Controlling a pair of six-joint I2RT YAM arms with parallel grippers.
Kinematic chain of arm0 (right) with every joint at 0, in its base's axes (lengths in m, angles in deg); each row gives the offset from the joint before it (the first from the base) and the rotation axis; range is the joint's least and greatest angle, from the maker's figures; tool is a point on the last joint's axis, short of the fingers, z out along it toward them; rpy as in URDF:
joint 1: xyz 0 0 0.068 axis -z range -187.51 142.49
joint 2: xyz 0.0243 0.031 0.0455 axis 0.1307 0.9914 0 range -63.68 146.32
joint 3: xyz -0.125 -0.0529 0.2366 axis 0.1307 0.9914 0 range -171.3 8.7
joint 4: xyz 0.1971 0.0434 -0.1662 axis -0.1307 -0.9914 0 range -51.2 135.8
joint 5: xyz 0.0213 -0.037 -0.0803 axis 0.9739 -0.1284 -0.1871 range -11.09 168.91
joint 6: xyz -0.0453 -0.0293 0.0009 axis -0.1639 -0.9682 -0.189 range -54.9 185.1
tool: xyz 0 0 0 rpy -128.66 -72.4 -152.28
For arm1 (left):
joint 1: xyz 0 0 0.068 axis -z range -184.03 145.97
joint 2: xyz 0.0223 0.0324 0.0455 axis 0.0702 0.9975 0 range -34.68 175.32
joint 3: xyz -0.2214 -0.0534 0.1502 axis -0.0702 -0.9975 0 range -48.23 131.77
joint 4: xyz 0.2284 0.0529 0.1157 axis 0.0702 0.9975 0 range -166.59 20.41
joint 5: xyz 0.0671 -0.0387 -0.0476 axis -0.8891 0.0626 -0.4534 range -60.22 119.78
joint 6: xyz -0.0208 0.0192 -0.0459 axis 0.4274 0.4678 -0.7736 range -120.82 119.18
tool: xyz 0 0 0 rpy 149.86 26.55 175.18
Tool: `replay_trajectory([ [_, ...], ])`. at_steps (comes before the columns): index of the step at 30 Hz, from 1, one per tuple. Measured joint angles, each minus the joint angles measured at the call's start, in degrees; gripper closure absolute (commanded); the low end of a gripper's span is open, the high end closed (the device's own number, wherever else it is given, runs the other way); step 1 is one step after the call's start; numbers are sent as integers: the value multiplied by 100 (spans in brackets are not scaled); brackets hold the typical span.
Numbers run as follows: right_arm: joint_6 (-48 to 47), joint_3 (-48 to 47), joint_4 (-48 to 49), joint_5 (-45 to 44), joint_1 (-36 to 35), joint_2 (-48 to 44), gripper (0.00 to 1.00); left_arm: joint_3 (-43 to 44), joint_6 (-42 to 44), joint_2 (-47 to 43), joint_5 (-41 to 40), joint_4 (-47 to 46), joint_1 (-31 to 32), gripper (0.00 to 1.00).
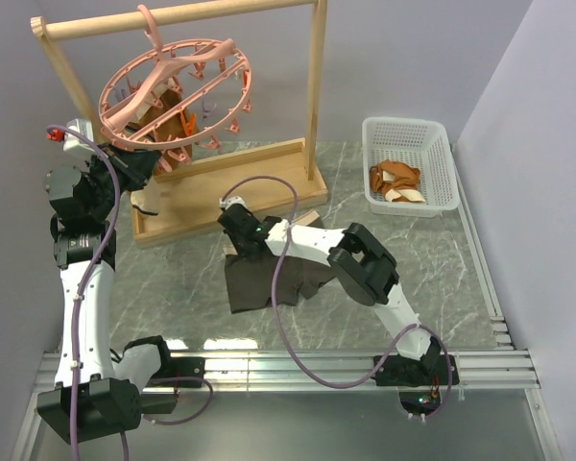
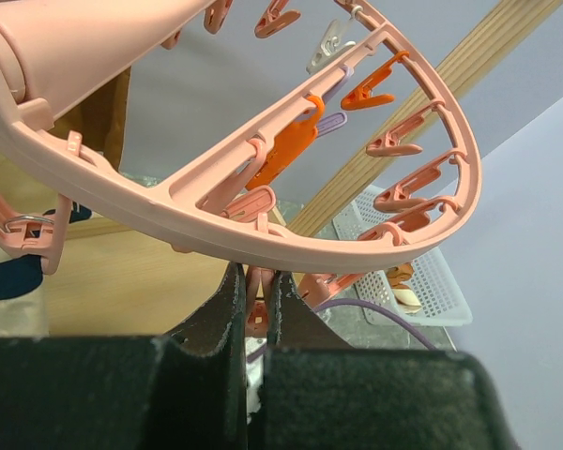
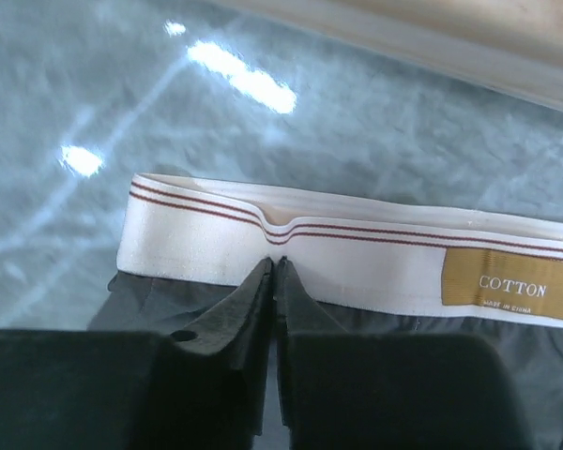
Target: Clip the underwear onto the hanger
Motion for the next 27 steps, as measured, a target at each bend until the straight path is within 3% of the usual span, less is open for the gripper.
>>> replay_trajectory([
  [2,-221,415,205,142,85,-247,71,0,0,0,2,-4,0,100],
  [3,-339,643,269,210,164,-391,54,0,0,0,2,-4,0,100],
  [5,-450,931,284,319,337,-605,32,0,0,0,11,-4,0,99],
  [9,-372,1163,216,448,614,-837,10,0,0,0,20,-7,0,100],
  [16,341,839,-326,688,483,-863,8,-2,0,0,61,-7,0,100],
  [27,942,-129,-999,535,280,-162,7,-76,0,-13,92,-72,0,100],
])
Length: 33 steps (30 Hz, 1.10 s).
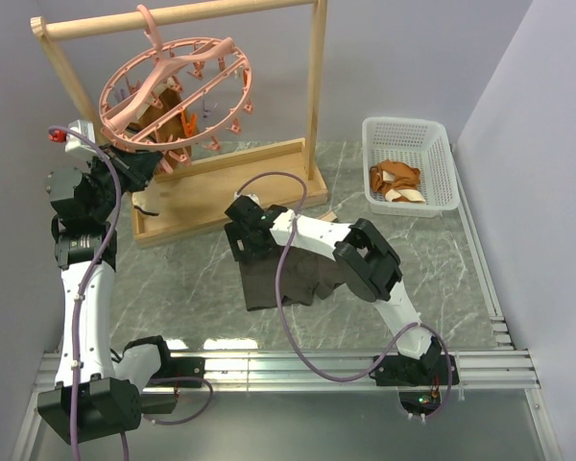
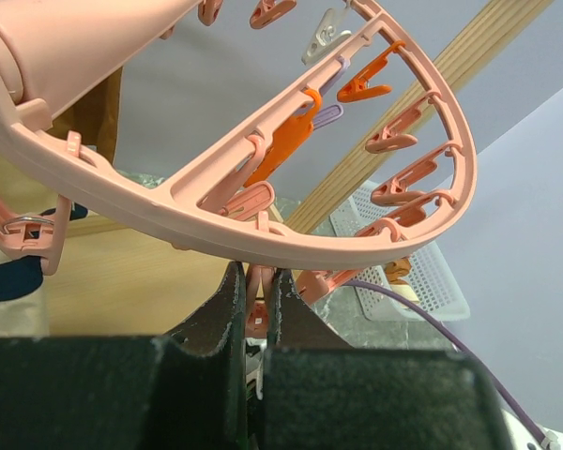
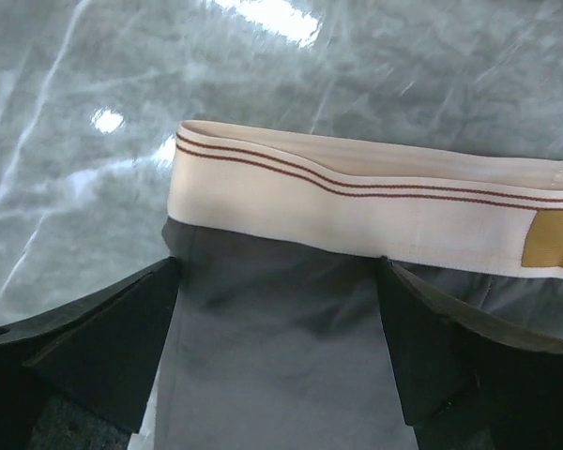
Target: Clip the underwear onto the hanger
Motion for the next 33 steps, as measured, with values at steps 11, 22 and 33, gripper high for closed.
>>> replay_trajectory([
  [11,-105,-772,-352,-363,-17,520,88,-9,4,-2,2,-11,0,100],
  [22,-474,1150,1344,278,105,-516,100,-7,153,-2,55,48,0,100],
  [33,-654,2291,3742,343,98,-1884,100,-13,129,-17,275,15,0,100],
])
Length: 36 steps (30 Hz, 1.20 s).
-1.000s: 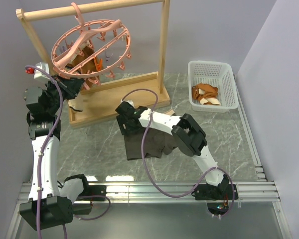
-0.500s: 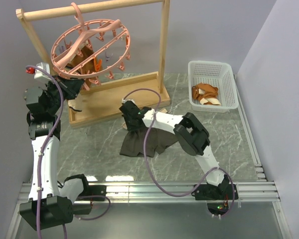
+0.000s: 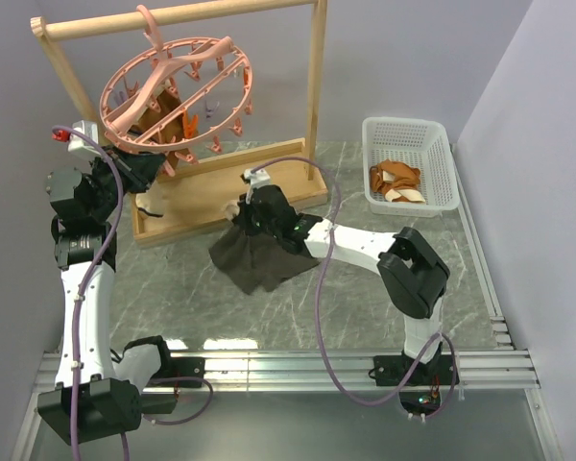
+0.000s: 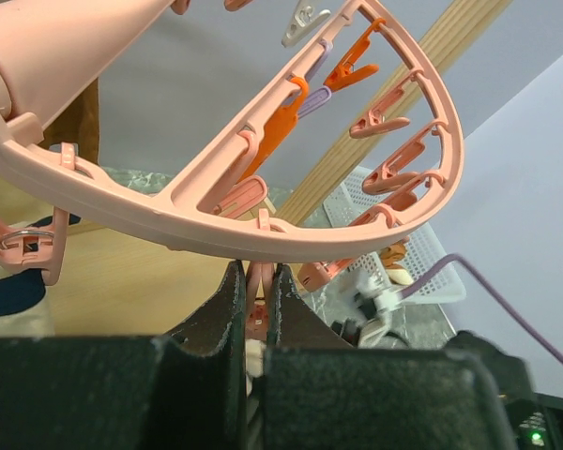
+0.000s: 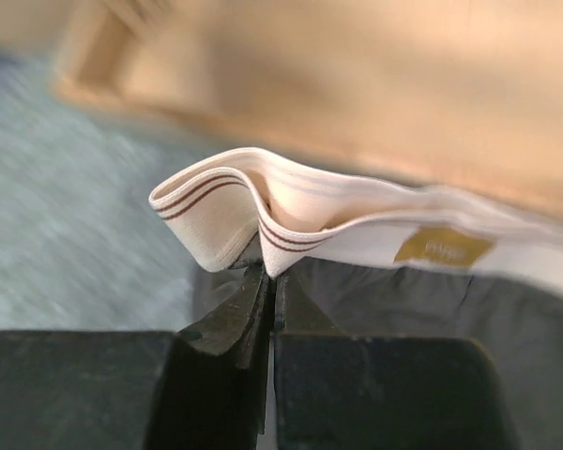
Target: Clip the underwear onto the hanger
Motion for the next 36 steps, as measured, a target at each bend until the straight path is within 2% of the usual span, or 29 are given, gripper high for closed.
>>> replay_trajectory([
  [5,-142,-33,809,-28,-44,-155,100,-24,-4,4,85,-50,0,99],
  [14,-584,-511,1091,-111,-354,-138,100,-28,48,168,282,-109,-4,100],
  [25,-1060,-1478,922,-188,-664,96,100,-33,219,192,498,-37,-7,100],
  [36,-1233,-1797,656,-293,-695,365,100,-59,275,192,599,7,-15,100],
])
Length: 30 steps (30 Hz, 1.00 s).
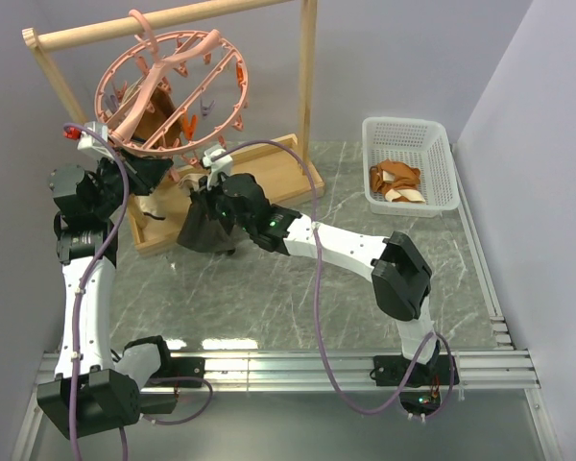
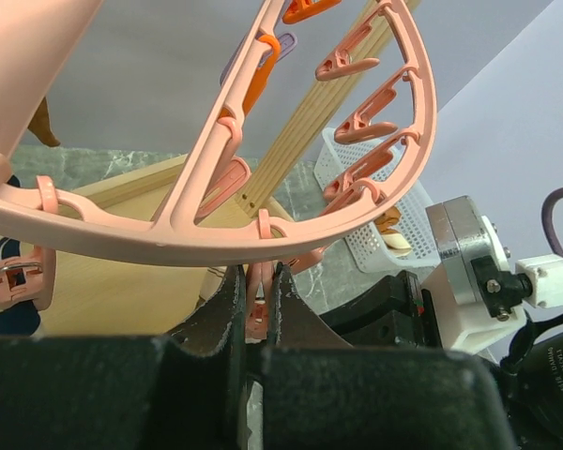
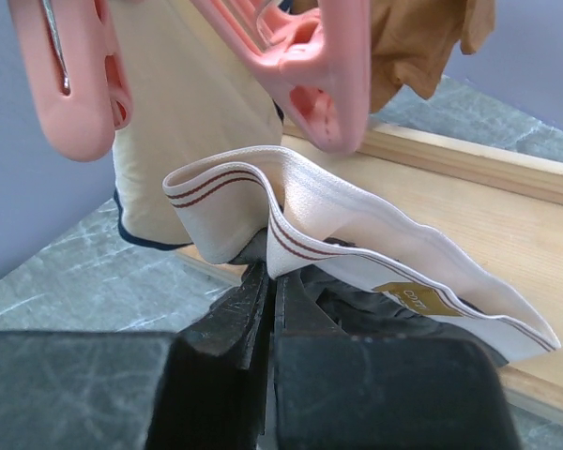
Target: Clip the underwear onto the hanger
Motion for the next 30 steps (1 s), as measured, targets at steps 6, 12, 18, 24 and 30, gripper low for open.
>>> replay_trajectory([
  [6,-9,-24,0,-7,0,17,100,0,90,11,-2,4,0,100],
  [12,9,-55,4,15,0,17,100,0,122,17,-7,17,0,100],
  [18,11,-55,7,39,0,17,100,0,157,66,-4,11,0,100],
  [24,11,-57,15,42,0,13,100,0,192,85,-7,-2,0,100],
  [30,9,-203,11,74,-2,11,100,0,195,87,-4,-2,0,100],
])
